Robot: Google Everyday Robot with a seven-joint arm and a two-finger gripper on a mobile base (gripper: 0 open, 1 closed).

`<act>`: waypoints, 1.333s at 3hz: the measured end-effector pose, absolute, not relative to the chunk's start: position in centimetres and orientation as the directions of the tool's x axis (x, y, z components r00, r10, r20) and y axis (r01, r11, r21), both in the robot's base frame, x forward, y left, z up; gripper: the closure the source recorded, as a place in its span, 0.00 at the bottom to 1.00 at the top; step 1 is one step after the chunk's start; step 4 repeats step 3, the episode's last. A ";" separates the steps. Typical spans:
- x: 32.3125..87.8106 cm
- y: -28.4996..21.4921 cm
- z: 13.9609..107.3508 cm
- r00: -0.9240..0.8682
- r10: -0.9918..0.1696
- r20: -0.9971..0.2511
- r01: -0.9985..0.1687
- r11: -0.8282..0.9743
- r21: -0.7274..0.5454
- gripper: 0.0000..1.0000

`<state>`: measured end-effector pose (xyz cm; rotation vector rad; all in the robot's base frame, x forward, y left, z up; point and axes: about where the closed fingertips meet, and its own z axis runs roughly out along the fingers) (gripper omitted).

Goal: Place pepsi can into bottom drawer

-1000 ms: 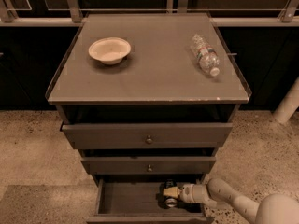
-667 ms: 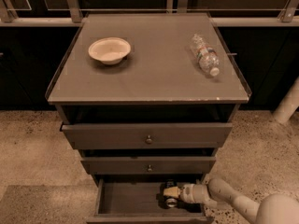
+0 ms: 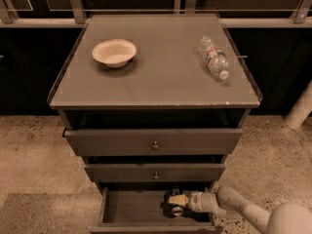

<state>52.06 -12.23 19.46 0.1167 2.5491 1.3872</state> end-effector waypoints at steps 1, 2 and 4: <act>52.1 -12.2 19.5 -0.969 0.182 -0.168 -0.043 0.547 0.836 0.11; 52.1 -12.2 19.5 -0.969 0.182 -0.168 -0.043 0.547 0.836 0.00; 52.1 -12.2 19.5 -0.969 0.182 -0.168 -0.043 0.547 0.836 0.00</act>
Offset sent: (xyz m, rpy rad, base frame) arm 0.0000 0.0000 0.0000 0.0000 0.0000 0.0000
